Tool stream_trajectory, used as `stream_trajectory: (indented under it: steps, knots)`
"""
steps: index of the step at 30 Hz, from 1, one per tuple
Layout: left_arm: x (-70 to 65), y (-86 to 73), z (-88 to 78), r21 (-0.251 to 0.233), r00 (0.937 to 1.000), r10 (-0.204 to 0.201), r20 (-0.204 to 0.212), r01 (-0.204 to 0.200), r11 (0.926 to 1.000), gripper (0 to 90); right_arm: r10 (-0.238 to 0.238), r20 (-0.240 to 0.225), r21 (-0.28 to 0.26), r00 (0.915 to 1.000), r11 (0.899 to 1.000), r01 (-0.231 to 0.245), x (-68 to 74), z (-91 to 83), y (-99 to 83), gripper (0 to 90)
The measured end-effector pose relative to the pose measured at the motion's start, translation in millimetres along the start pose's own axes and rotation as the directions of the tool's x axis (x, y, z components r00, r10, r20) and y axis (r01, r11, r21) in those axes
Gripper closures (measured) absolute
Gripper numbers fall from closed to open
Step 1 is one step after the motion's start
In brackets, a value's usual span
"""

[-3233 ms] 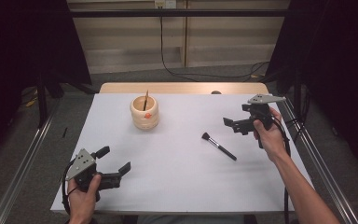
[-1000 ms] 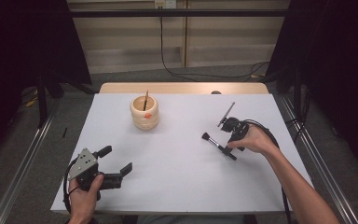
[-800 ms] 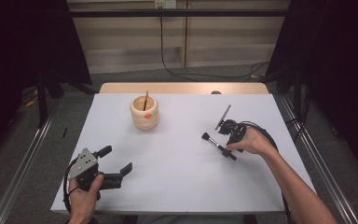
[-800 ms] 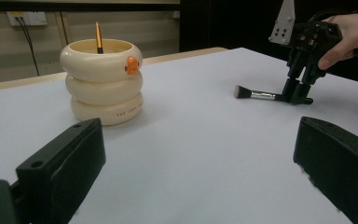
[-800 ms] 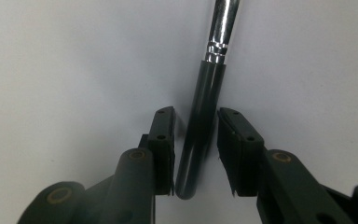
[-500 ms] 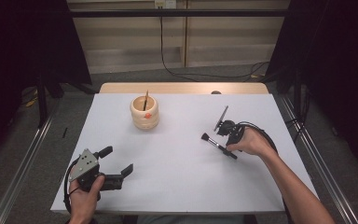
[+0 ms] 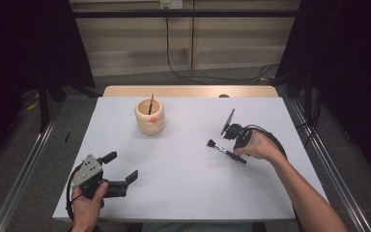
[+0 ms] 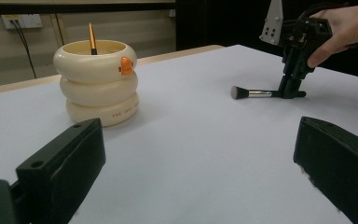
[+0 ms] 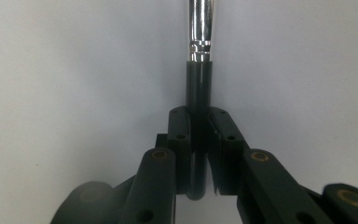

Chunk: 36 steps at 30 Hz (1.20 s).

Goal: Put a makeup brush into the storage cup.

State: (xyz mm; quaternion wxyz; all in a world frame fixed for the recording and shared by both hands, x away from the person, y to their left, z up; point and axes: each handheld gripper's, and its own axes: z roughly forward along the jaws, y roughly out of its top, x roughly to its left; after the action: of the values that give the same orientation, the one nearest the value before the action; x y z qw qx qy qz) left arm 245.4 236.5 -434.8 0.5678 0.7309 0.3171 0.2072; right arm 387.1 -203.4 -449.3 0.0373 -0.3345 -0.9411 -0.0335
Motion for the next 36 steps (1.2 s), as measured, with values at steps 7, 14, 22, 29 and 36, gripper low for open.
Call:
stream_trajectory:
  steps: [7, 14, 22, 29, 36]
  knots:
    - [-1.1, -0.4, -0.1, 0.002, 1.0000, 0.001, 0.004, -0.001, 1.0000, 2.2, 0.014, -0.025, -0.010, 0.9996, 1.000, -0.014, -3.2, -0.6, -1.5, 80.3]
    - [-0.4, -0.7, -1.0, 0.004, 1.0000, 0.005, 0.002, -0.005, 1.0000, 2.1, 0.019, -0.025, -0.025, 0.9995, 1.000, -0.019, -4.7, -1.5, -3.7, 80.3]
    - [-0.4, -0.8, 0.0, 0.007, 1.0000, 0.000, 0.001, 0.000, 1.0000, 2.1, 0.049, -0.042, -0.079, 0.9979, 0.995, -0.052, -5.7, -7.0, -10.6, 80.3]
    - [-0.4, -1.4, 0.8, 0.011, 1.0000, -0.007, 0.003, 0.007, 0.9999, 2.1, 0.053, -0.058, -0.153, 0.9969, 0.986, -0.061, -5.7, -12.6, -17.0, 80.3]
    - [-1.7, -1.5, 0.7, 0.022, 1.0000, -0.005, 0.003, 0.005, 0.9997, 2.0, 0.059, -0.067, -0.209, 0.9960, 0.975, -0.072, -2.0, -17.7, -24.7, 80.3]
